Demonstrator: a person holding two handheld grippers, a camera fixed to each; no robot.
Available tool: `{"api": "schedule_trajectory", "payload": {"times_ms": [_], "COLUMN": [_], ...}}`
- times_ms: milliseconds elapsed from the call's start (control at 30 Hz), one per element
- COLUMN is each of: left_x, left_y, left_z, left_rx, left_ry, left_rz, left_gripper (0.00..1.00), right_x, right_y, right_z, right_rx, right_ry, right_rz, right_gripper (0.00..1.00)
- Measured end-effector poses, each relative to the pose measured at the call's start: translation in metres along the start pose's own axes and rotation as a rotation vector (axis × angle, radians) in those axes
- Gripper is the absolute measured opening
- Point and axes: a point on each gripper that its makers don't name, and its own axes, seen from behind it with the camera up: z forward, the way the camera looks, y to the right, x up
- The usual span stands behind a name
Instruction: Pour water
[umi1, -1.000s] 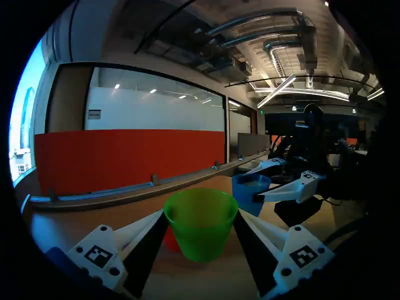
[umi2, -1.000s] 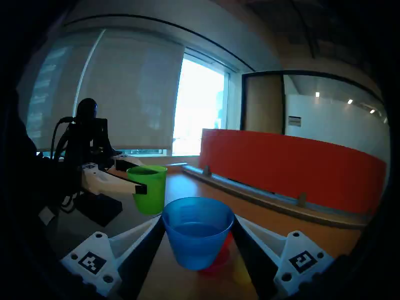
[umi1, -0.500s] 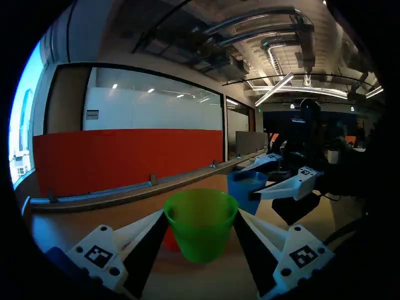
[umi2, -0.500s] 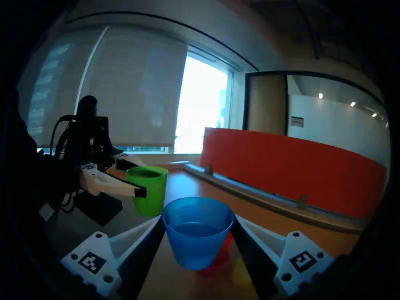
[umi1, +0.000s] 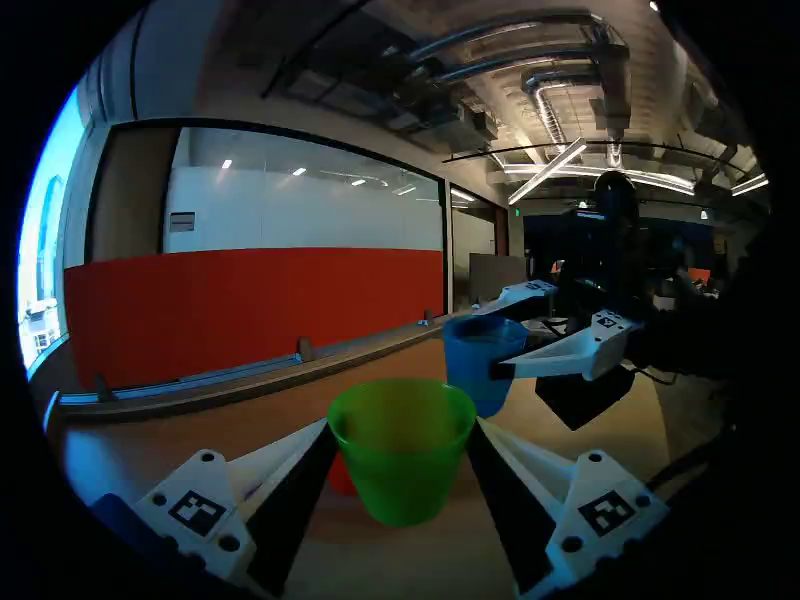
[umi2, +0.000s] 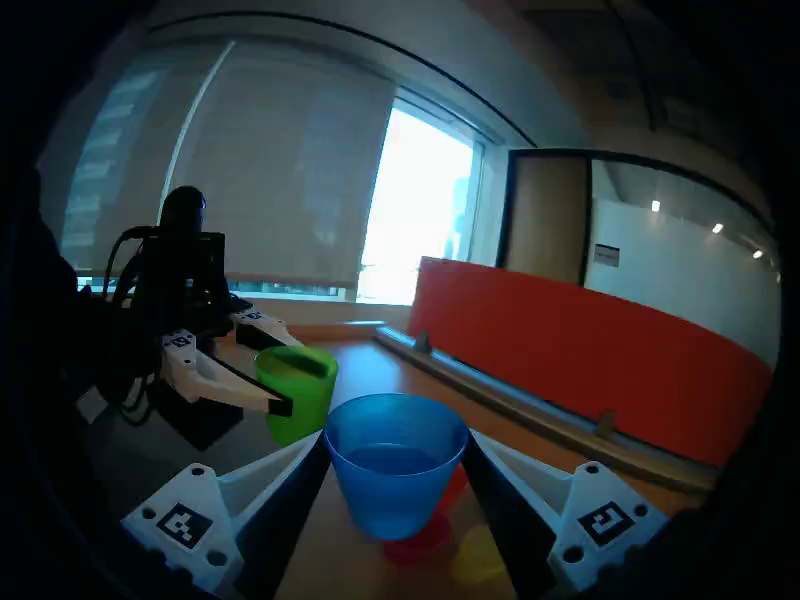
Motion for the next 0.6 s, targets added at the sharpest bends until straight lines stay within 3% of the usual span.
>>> {"api": "schedule_trajectory", "payload": {"times_ms": [600], "left_x": [-0.001], "left_y": [-0.004], "left_z": [-0.001], "left_rx": [0.010], "left_ry": [-0.004], "left_rz": [0.001], "left_gripper": [0.86], "right_x": [0.034], "right_y": [0.012], "right_z": [0.018], "right_rx": [0.032], "right_ry": [-0.036], "right_rz": [-0.196], "right_gripper": [0.91]}}
